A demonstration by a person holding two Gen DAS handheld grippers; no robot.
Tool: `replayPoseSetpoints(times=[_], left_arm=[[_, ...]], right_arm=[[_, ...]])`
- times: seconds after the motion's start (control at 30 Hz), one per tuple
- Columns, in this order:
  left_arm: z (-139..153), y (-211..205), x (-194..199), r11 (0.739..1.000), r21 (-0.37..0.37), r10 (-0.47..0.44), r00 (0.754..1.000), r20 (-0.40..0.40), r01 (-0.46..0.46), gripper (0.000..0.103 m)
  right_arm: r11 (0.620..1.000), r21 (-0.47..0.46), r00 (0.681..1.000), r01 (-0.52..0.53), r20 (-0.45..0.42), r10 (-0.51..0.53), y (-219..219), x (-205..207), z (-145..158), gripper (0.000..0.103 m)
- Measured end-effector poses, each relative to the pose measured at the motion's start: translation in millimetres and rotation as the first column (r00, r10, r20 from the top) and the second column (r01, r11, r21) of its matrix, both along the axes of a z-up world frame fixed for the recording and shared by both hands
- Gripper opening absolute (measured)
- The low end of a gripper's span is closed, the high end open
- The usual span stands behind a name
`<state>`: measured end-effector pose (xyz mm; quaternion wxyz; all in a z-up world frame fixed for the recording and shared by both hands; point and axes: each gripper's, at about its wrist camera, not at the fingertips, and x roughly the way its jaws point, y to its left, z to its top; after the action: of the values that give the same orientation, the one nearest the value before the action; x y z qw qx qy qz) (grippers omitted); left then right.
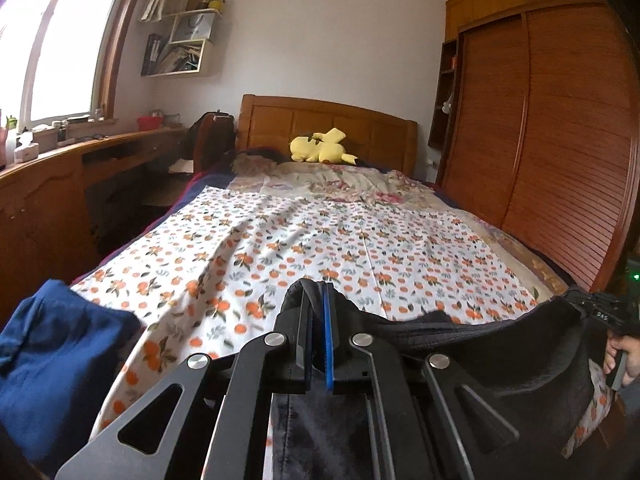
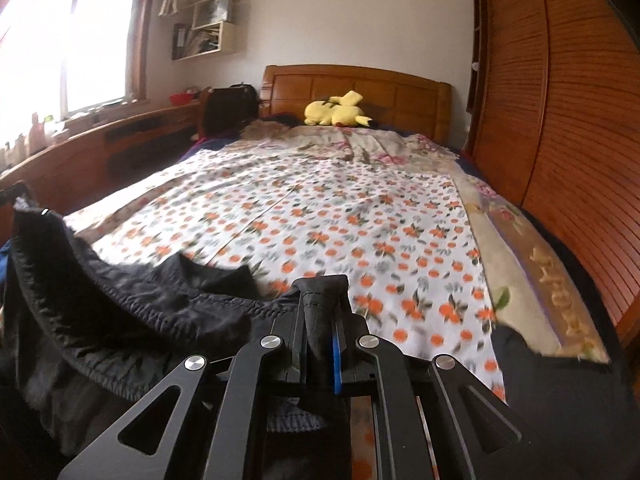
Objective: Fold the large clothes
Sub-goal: 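Lift the hem with both tools and fold it over toward the collar, then lay the folded hem down and open both tools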
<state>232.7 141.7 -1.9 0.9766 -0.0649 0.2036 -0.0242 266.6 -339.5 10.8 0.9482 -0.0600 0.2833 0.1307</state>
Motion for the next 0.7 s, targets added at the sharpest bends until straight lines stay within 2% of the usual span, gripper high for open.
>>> replayPoseSetpoints(times=[0.23, 0.37, 0.47, 0.5, 0.53, 0.57, 0.6, 0.63, 0.67, 0.7], left_arm=[[-5, -8, 48, 1.0, 0.012, 0.006, 1.0, -0.021, -0.005, 0.005], [-18, -10, 58, 1.0, 0.015, 0.003, 0.999, -0.05, -0.003, 0.005], [-30, -9, 62, 1.0, 0.011, 0.014, 0.997, -0.074, -0.014, 0.01], [-38, -6, 67, 1.0, -0.007, 0.026, 0.994, -0.106, -0.027, 0.015], [-43, -4, 68, 0.999, -0.015, 0.035, 0.992, -0.124, -0.037, 0.034], [-48, -4, 68, 0.999, -0.016, 0.041, 0.991, -0.131, -0.044, 0.043], [-52, -4, 68, 0.999, -0.004, 0.046, 0.99, -0.132, -0.047, 0.057], [-54, -5, 69, 0.999, 0.009, 0.046, 0.99, -0.134, -0.046, 0.058], [-55, -6, 68, 0.999, 0.019, 0.046, 0.99, -0.133, -0.044, 0.059], [-55, -7, 67, 0.999, 0.025, 0.049, 0.99, -0.131, -0.046, 0.065]], right_arm=[[0.996, 0.051, 0.996, 0.079, -0.031, -0.078, -1, 61, -15, 0.008], [0.995, 0.045, 0.994, 0.084, -0.07, -0.081, 2, 79, -33, 0.008], [0.997, 0.034, 0.994, 0.074, -0.084, -0.071, 7, 85, -42, 0.01], [0.997, 0.034, 0.994, 0.069, -0.091, -0.066, 8, 87, -45, 0.01], [0.997, 0.035, 0.993, 0.067, -0.1, -0.063, 10, 89, -47, 0.012], [0.997, 0.038, 0.992, 0.062, -0.111, -0.058, 11, 92, -50, 0.014], [0.997, 0.039, 0.992, 0.06, -0.114, -0.055, 13, 93, -51, 0.02], [0.998, 0.038, 0.993, 0.057, -0.11, -0.052, 15, 92, -51, 0.028], [0.998, 0.032, 0.994, 0.05, -0.102, -0.046, 19, 90, -51, 0.031], [0.999, 0.02, 0.994, 0.048, -0.096, -0.046, 23, 90, -51, 0.034]])
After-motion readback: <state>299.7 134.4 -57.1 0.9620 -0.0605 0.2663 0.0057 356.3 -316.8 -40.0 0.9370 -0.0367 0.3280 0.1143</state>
